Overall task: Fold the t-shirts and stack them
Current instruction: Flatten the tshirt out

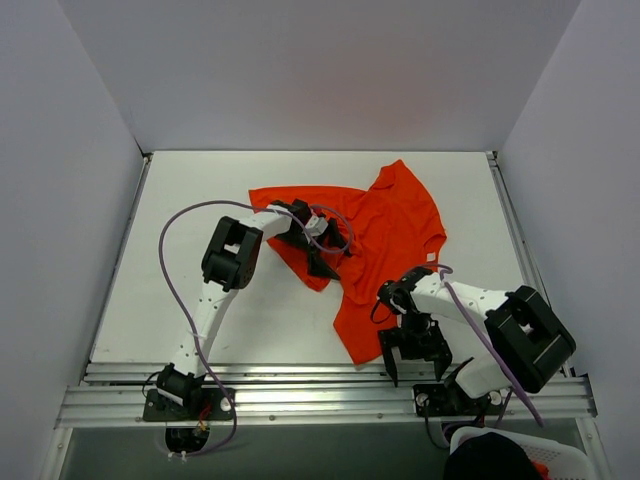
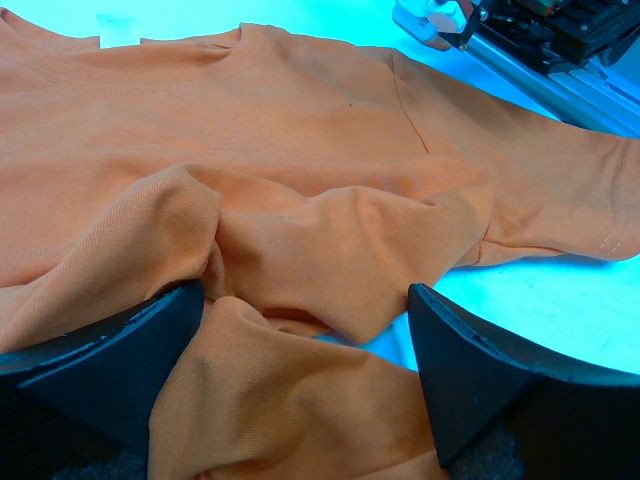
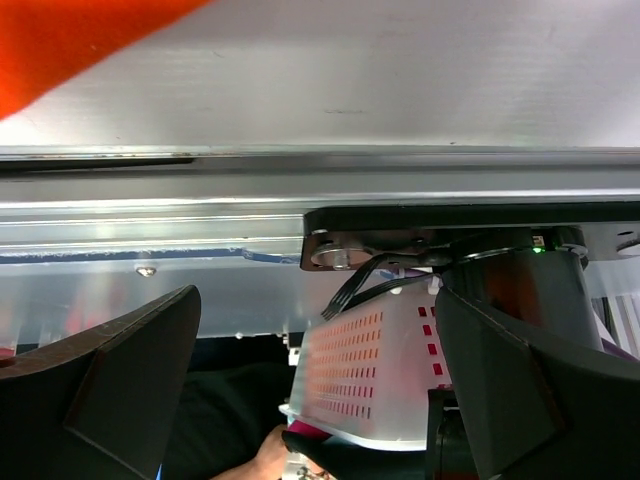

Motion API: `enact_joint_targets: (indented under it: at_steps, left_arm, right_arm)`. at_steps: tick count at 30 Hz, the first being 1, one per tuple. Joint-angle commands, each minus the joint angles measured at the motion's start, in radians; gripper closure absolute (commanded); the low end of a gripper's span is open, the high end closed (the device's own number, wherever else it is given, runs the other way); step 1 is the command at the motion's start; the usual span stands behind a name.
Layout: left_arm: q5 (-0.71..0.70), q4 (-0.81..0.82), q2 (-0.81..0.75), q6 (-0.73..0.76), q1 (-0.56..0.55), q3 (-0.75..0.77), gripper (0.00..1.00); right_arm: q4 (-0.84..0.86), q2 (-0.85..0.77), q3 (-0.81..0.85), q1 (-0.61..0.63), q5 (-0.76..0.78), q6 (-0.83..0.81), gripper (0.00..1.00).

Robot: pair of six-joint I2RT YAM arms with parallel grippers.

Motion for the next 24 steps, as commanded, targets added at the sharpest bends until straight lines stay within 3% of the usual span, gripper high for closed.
enact_joint_targets:
  at_steps: [1, 9, 13, 20, 24]
  left_arm:
    - [-0.153, -0.038, 0.157, -0.085, 0.021, -0.084, 0.06]
    - [-0.152, -0.033, 0.156, -0.085, 0.02, -0.087, 0.06]
    - [-0.152, -0.032, 0.156, -0.086, 0.02, -0.087, 0.06]
    - [-0.15, -0.029, 0.156, -0.086, 0.02, -0.089, 0.06]
    - [-0.15, -0.026, 0.156, -0.086, 0.021, -0.09, 0.06]
  right_arm:
    - [-0.081, -0.02, 0.014, -0.007, 0.016, -0.018, 0.0]
    - [-0.141, -0.083, 0.123, -0.007, 0.071, -0.018, 0.0]
    - [-0.163, -0.039, 0.278, -0.001, 0.114, -0.025, 0.0]
    - [-0.201, 0.098, 0.73, 0.027, 0.223, -0.021, 0.0]
    - [-0.25, 0.122, 0.817, 0.024, 0.311, -0.019, 0.0]
